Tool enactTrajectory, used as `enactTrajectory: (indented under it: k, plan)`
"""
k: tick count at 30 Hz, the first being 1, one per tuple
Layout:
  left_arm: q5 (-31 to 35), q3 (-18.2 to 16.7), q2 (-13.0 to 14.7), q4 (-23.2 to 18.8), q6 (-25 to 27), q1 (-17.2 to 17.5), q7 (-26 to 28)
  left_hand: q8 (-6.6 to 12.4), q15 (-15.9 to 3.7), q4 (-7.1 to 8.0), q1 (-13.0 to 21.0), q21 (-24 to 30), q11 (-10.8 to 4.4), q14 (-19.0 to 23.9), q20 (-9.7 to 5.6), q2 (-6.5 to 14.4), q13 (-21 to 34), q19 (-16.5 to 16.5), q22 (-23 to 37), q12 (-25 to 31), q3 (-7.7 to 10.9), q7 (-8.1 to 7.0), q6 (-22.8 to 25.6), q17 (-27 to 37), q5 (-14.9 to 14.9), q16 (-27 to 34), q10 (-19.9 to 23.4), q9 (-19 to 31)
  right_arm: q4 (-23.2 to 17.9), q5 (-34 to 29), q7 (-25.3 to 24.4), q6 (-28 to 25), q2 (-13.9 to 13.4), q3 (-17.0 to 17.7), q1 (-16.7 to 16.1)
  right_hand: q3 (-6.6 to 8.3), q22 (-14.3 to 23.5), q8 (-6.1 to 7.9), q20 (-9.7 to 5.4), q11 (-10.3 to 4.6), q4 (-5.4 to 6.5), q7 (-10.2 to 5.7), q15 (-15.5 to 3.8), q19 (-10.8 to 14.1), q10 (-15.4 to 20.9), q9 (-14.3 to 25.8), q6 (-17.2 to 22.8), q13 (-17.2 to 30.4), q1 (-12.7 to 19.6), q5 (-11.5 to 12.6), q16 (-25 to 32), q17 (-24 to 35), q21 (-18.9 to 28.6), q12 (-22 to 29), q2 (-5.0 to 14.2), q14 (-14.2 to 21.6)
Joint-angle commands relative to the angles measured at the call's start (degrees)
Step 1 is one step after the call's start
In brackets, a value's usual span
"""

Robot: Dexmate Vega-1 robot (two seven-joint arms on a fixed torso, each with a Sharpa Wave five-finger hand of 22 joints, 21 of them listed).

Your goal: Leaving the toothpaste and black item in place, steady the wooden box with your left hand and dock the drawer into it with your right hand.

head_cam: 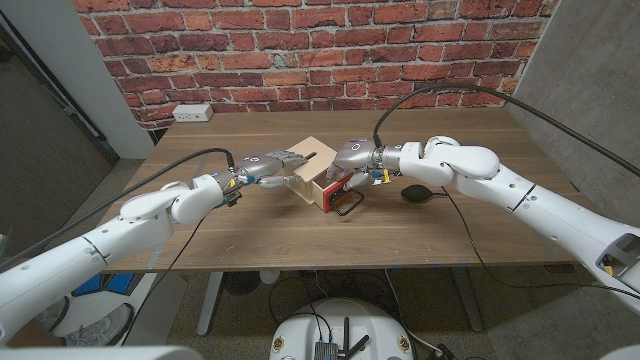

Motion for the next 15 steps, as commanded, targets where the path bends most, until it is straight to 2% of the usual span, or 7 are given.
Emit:
enactTrajectory:
  k: [1, 15]
  plan:
    - [0.05, -0.05, 0.05, -0.26, 0.47, 0.18, -0.05, 0.26, -5.06, 0.01, 0.44, 0.19, -0.08, 0.68, -8.58, 4.63, 0.19, 0.59, 0.16, 0.13, 0.49, -0.16, 0.64, 0.2, 0.24, 0.15, 0.21, 0.14, -1.03, 0.87, 1.76, -0.49, -0.43, 0.53, -0.12, -0.3, -0.03, -0.29, -5.96, -0.04, 0.1, 0.04, -7.73, 0.26, -1.29, 0.09, -0.61, -0.13, -1.1, -0.2, -0.14, -0.17, -0.16, -0.02, -0.1, -1.04]
    - [0.33, -0.02, 0.13, -0.36, 0.42, -0.14, -0.09, 0.19, -5.06, -0.02, 0.49, 0.17, -0.22, 0.7, -8.54, 4.69, 0.2, 0.73, 0.16, 0.07, 0.74, -0.17, 0.79, 0.21, 0.23, 0.11, 0.22, 0.16, -4.04, 2.25, 0.98, -1.53, -2.58, 3.31, -2.33, -0.47, -0.05, -0.2, -5.49, -0.24, 0.37, -0.12, -7.73, 0.31, -1.74, -0.01, -0.45, -0.42, -2.01, -0.17, 0.27, -0.33, -0.47, 0.41, -0.03, -1.74]
